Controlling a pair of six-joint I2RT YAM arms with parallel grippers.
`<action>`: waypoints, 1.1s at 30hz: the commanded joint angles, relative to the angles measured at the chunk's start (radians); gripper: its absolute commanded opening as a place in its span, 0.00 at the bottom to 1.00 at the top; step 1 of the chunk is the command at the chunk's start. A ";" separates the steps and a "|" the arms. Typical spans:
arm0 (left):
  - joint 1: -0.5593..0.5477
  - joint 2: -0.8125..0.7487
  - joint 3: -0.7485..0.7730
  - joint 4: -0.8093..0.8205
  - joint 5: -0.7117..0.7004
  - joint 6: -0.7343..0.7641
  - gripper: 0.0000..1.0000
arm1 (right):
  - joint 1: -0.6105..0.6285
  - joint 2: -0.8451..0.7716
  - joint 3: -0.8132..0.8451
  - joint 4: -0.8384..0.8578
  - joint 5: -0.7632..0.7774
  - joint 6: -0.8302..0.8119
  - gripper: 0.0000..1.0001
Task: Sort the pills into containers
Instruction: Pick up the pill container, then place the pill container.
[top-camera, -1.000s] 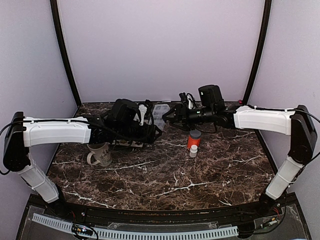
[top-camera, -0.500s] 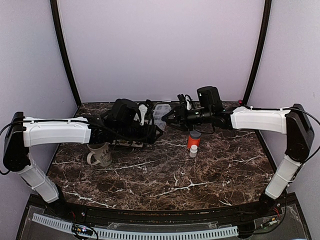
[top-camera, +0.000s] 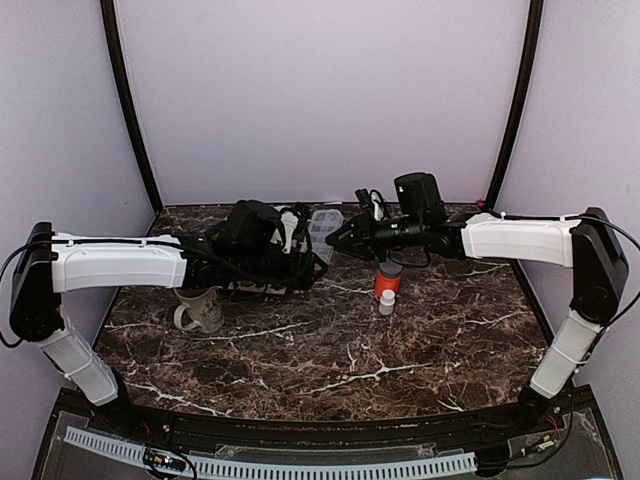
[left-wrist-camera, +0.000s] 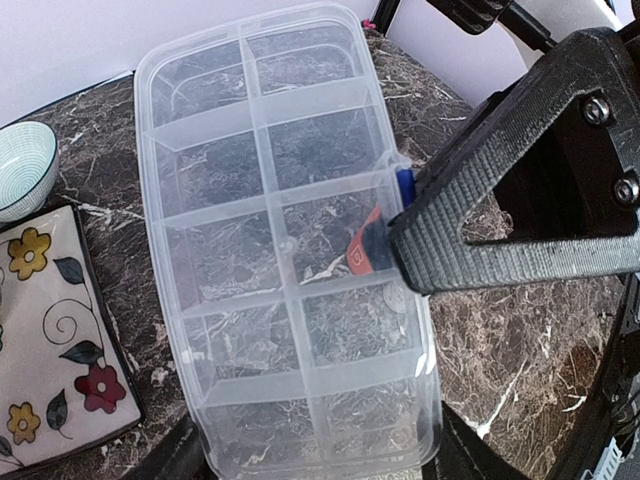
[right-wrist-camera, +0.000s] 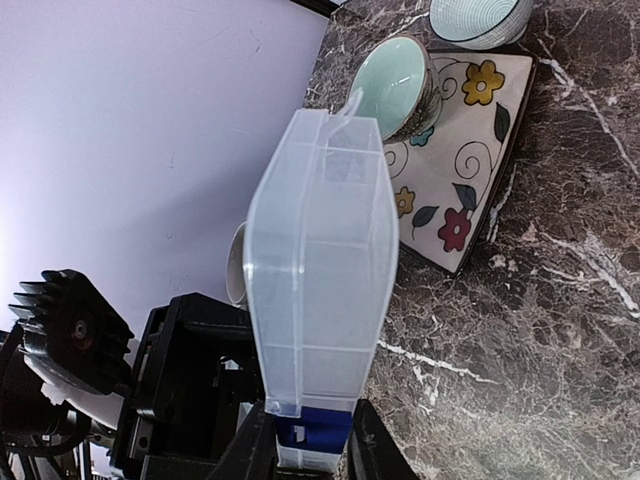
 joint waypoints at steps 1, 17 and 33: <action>0.007 0.019 0.019 -0.046 -0.046 0.009 0.40 | -0.007 -0.010 0.029 0.014 -0.005 -0.027 0.22; 0.007 0.050 0.077 -0.143 -0.167 0.016 0.41 | -0.009 0.009 0.071 -0.104 0.042 -0.078 0.21; 0.006 0.095 0.142 -0.212 -0.247 0.026 0.41 | -0.008 0.030 0.129 -0.237 0.095 -0.136 0.26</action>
